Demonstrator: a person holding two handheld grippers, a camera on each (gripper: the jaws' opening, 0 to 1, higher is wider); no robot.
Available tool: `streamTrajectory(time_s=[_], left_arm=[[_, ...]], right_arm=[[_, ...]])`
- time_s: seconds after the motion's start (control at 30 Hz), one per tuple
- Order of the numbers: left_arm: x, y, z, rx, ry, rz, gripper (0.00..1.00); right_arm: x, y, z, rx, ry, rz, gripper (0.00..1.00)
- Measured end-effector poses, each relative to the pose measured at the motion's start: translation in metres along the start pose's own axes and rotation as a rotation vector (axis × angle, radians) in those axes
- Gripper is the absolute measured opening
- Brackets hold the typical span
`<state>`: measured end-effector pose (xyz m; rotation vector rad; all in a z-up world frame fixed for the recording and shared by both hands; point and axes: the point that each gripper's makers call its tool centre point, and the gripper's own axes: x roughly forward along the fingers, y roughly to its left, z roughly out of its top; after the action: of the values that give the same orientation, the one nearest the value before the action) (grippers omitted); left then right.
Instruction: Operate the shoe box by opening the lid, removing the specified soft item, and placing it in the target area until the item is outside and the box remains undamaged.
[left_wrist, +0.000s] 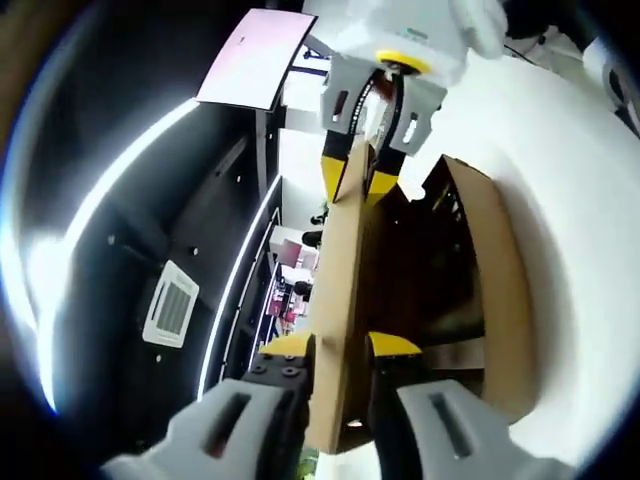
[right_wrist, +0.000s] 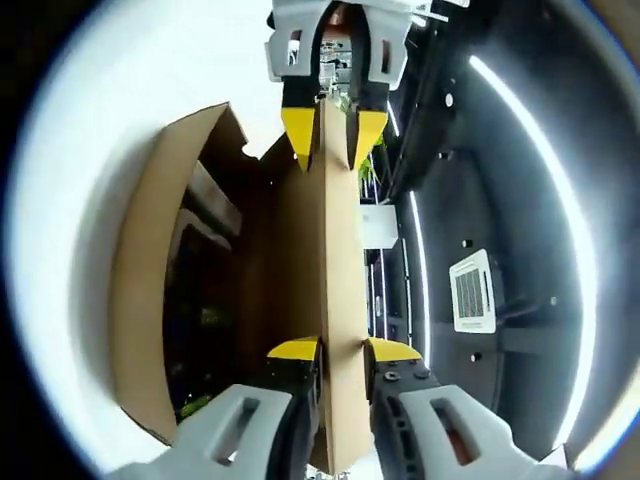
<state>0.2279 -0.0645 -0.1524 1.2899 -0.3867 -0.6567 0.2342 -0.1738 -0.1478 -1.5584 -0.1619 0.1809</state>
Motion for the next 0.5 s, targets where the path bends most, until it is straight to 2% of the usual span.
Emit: streamTrajectory(time_s=[0.23, 0.5], left_arm=[[-0.021, -0.008, -0.001, 0.003, -0.008, -0.032, 0.21], [-0.028, -0.018, -0.017, -0.012, 0.013, -0.061, 0.21]], right_arm=[[0.002, -0.003, 0.000, -0.001, 0.008, 0.001, 0.15], [0.002, -0.004, 0.000, -0.007, 0.013, 0.000, 0.14]])
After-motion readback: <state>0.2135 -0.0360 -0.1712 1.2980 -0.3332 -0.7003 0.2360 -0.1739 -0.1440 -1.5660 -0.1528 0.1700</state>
